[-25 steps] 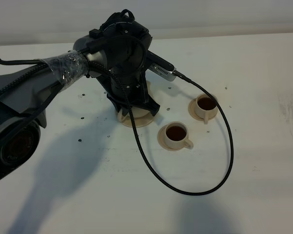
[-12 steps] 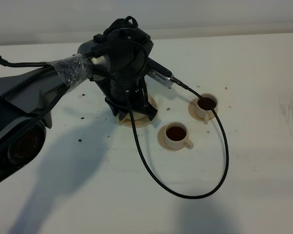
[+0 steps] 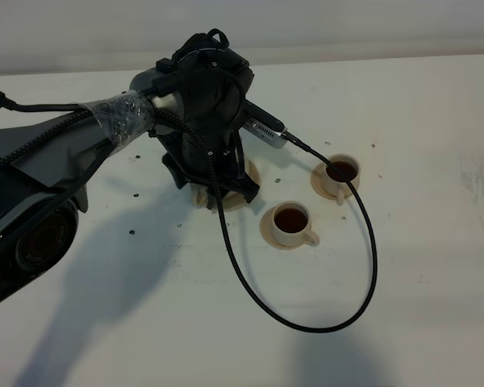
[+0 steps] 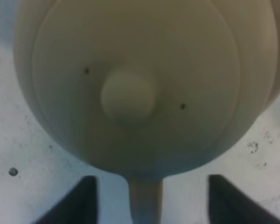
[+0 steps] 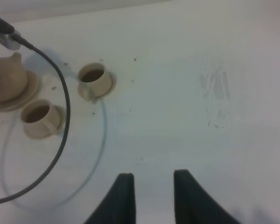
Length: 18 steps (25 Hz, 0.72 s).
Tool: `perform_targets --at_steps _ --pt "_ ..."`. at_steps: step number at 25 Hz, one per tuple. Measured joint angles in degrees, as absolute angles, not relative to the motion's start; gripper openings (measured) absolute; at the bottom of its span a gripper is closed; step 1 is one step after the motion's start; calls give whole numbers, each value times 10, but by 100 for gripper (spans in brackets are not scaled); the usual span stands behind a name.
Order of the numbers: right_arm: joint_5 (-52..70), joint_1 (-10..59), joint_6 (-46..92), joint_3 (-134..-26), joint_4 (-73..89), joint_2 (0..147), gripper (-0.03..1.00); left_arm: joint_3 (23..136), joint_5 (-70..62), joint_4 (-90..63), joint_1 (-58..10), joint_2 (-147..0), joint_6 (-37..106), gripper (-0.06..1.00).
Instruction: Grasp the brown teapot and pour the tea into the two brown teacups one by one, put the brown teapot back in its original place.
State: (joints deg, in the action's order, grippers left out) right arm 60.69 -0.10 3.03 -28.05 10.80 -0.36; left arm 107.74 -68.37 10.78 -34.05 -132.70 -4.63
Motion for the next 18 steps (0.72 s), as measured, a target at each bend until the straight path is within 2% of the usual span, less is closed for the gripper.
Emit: perform_targets --at_steps 3,5,13,18 --pt "607 -1 30 -280 108 -4 23 1077 -684 107 -341 -1325 -47 68" --pt "607 -1 30 -280 108 -4 23 1077 -684 106 -341 -1312 -47 70" --pt "607 -1 30 -280 108 -4 23 1075 -684 86 -341 -1191 -46 72" --pt "607 -1 30 -280 108 -4 23 962 -684 64 -341 -1086 -45 72"
